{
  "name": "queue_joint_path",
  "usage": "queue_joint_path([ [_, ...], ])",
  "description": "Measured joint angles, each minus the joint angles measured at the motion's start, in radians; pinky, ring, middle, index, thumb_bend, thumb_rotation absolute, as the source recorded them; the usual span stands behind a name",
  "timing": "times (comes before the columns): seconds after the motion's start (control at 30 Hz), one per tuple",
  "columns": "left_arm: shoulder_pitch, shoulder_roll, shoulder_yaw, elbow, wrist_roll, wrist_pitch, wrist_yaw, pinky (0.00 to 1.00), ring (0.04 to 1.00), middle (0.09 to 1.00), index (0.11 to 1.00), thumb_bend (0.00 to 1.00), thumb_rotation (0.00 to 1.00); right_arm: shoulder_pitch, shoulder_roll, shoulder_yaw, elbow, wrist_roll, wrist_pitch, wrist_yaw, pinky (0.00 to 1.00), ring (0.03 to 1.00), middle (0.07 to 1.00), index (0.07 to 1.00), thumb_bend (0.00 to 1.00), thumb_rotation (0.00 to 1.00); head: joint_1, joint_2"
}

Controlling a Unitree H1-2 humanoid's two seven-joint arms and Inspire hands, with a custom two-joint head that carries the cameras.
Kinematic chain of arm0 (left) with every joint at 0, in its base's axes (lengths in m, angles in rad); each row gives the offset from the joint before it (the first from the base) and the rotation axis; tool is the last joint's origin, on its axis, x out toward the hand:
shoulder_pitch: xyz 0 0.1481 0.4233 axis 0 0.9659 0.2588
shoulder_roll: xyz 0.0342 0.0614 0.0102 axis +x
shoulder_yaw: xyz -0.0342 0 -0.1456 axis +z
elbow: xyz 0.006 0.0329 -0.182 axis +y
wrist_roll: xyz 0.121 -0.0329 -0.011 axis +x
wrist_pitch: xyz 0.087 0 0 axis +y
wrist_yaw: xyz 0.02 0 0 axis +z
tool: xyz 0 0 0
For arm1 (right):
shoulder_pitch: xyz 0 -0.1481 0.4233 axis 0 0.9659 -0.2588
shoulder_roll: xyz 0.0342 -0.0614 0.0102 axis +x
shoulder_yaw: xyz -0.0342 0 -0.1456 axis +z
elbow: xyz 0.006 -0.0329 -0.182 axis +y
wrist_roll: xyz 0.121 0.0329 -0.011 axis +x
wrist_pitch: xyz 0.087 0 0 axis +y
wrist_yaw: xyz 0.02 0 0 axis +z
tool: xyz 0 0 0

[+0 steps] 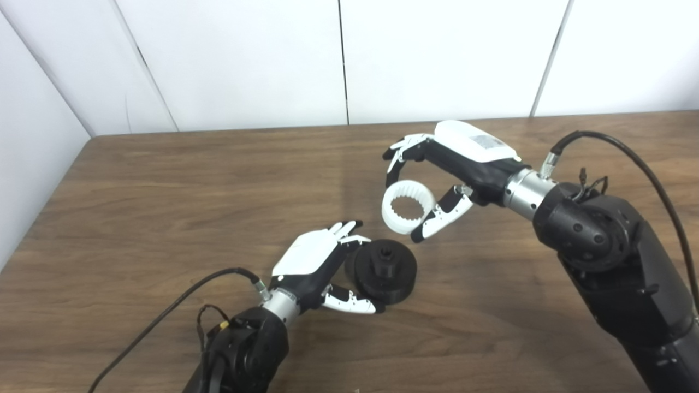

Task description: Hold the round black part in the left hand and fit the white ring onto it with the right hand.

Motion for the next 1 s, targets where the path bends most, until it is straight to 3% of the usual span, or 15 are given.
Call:
queue_joint_path([
  [0.57, 0.001, -0.002, 0.001, 0.001, 0.000, 0.001, -0.006, 0.98, 1.000, 0.995, 0.775, 0.77, 0.37, 0.028, 0.028, 0.059, -0.002, -0.041, 0.001, 0.036, 0.80, 0.907, 0.831, 0.491, 0.52, 0.15, 0.005, 0.006],
  [1.0, -0.003, -0.002, 0.005, -0.001, 0.003, 0.002, -0.006, 0.95, 1.000, 0.993, 0.777, 0.77, 0.38, 0.048, 0.050, 0.074, 0.018, -0.061, -0.004, 0.036, 0.80, 0.914, 0.838, 0.492, 0.52, 0.15, 0.011, 0.006],
])
